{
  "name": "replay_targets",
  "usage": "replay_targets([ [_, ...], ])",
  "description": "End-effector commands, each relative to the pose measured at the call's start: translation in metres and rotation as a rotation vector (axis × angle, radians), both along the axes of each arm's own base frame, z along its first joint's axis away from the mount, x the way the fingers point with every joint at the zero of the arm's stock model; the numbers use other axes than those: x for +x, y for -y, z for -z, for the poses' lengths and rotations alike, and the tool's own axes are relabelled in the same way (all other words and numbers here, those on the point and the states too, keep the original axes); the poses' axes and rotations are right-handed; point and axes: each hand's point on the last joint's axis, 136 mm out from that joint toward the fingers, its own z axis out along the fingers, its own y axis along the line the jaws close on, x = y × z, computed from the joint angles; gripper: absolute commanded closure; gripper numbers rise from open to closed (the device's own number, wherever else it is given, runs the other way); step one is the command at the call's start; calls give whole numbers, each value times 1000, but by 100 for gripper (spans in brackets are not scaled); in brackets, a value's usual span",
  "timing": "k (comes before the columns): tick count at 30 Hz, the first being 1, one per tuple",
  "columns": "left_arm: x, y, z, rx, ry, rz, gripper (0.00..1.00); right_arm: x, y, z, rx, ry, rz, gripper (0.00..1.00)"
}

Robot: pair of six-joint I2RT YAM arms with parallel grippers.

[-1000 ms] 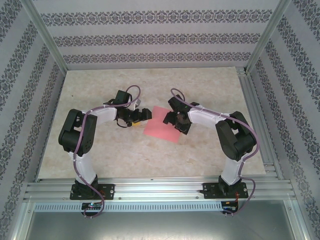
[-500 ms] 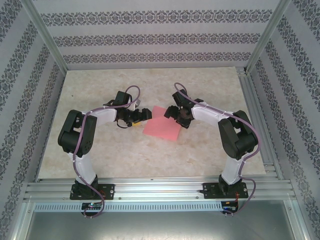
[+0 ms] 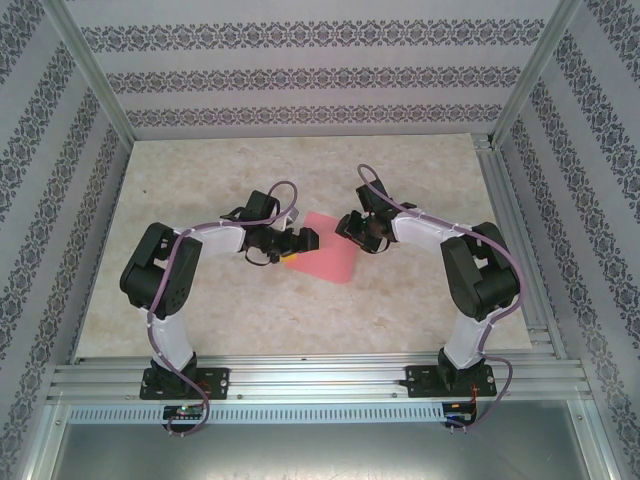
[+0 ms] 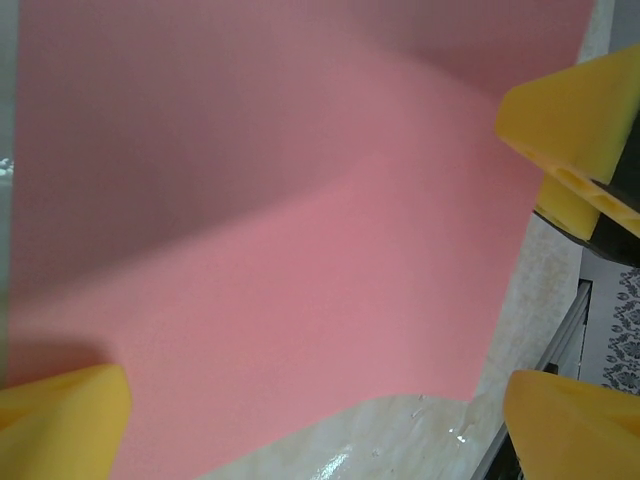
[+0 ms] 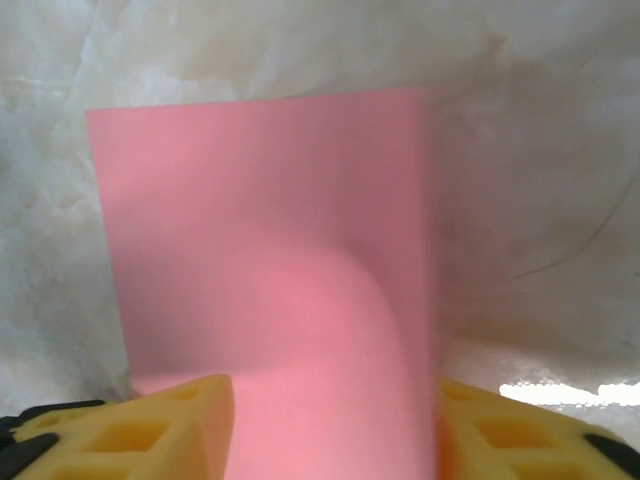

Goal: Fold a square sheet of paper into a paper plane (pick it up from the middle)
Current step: Fold the square sheet of paper in half at the center of the table.

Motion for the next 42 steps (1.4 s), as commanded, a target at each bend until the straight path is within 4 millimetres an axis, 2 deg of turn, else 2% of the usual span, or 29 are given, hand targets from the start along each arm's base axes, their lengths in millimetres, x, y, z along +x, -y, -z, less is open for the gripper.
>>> replay_targets([
  [1,-13,-4,-4,46,-24,-7,3,10,-7,-12,66,58,-12,61],
  [3,-8,-9,-16,64,14,-24,2,9,-6,-11,56,54,-18,74],
  [5,-1,-19,-29,92,61,-58,2,8,-4,-13,31,50,-35,93],
  [7,7,-33,-42,128,107,-109,2,5,-5,-23,18,65,-77,99],
  [9,14,-48,-56,167,155,-163,1,0,-8,-38,16,88,-143,100],
  [13,26,-77,-80,252,238,-254,0,-21,-24,-72,95,130,-351,100],
  [16,29,-87,-92,268,273,-287,0,-40,-28,-95,145,151,-458,100],
  [17,31,-89,-96,270,283,-295,0,-48,-28,-97,164,146,-490,100],
  [19,32,-89,-100,265,292,-290,0,-59,-24,-91,191,118,-546,100],
  [23,32,-87,-102,255,291,-279,0,-63,7,-50,30,-8,-551,100],
  [26,32,-83,-99,241,282,-269,0,-49,24,-23,-31,-71,-481,100],
  [29,31,-79,-98,222,269,-249,0,-39,31,-7,-87,-92,-464,100],
  [32,29,-78,-97,215,271,-241,0,-29,35,-5,-152,-85,-478,89],
  [33,28,-78,-94,219,268,-241,0,-27,39,-5,-193,-92,-481,81],
  [35,28,-78,-93,222,266,-235,0,-19,55,-10,-331,-105,-454,69],
  [36,27,-78,-92,224,264,-232,0,-16,61,-14,-385,-104,-434,57],
  [38,28,-81,-91,240,270,-239,0,-17,78,-27,-536,-124,-352,51],
  [40,29,-87,-89,268,279,-256,0,-25,72,-37,-607,-101,-337,36],
  [42,31,-92,-90,289,292,-278,0,-31,61,-39,-651,-82,-336,28],
])
